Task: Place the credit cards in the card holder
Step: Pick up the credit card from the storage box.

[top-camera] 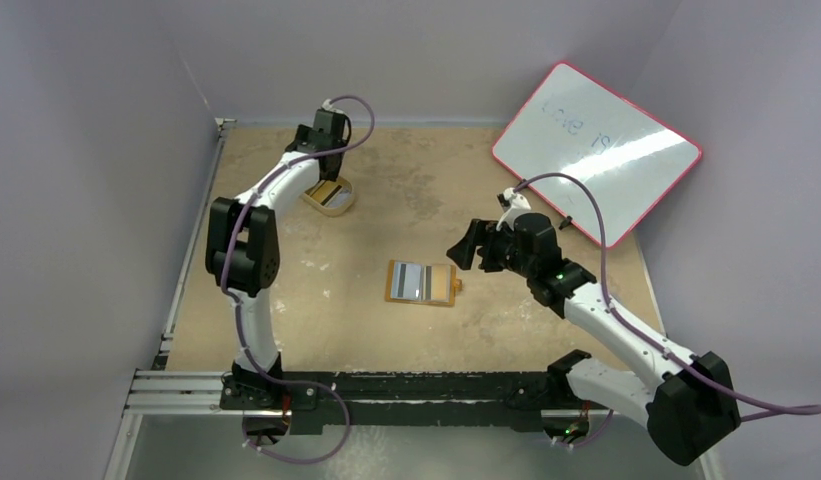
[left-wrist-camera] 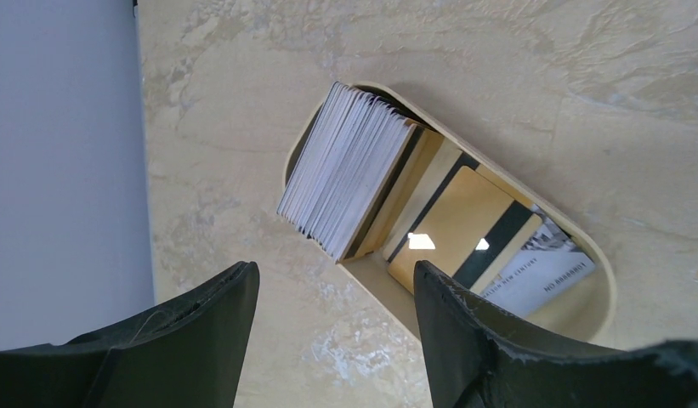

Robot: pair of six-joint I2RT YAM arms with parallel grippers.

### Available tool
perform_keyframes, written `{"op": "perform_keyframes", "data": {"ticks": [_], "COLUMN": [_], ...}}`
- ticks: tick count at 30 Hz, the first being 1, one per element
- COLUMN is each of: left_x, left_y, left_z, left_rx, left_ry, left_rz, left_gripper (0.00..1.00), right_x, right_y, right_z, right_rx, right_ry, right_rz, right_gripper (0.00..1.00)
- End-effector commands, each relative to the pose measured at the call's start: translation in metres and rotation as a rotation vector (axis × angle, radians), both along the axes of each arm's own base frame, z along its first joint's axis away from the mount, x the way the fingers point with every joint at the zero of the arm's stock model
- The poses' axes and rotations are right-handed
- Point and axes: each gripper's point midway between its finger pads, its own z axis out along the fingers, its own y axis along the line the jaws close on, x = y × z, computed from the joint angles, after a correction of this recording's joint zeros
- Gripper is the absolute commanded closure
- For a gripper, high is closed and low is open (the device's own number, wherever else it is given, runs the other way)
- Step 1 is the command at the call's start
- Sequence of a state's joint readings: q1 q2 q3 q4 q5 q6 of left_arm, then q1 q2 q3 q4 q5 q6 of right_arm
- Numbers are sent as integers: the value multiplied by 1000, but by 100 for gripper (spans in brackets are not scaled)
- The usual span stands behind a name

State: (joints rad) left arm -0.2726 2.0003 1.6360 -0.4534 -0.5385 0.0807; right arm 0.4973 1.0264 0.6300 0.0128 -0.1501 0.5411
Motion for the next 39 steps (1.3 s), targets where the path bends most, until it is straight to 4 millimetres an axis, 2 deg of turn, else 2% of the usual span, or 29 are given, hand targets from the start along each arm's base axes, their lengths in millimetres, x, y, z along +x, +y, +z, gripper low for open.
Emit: {"op": "perform_keyframes", "data": {"ticks": [1,16,28,32,39], "left_x": [19,33,38,38,39], "left_y": [8,26,33,35,38], "left_z": [9,-15,-34,-35,-25], "left_rx": [51,152,202,216,233], "left_ry": [-38,9,52,56,41], "left_rz": [8,38,44,49,60], "left_gripper": [34,35,45,50,57], "right_x": [5,7,9,9,7], "right_y": [8,9,8,7,6], "right_z": [22,23,24,24,24], "right_rx": [41,34,27,26,25], "right_ry": [-68,-62,-63,-61,-62], "right_rz": [24,27,21,19,16], "right_gripper": [13,13,13,13,13]}}
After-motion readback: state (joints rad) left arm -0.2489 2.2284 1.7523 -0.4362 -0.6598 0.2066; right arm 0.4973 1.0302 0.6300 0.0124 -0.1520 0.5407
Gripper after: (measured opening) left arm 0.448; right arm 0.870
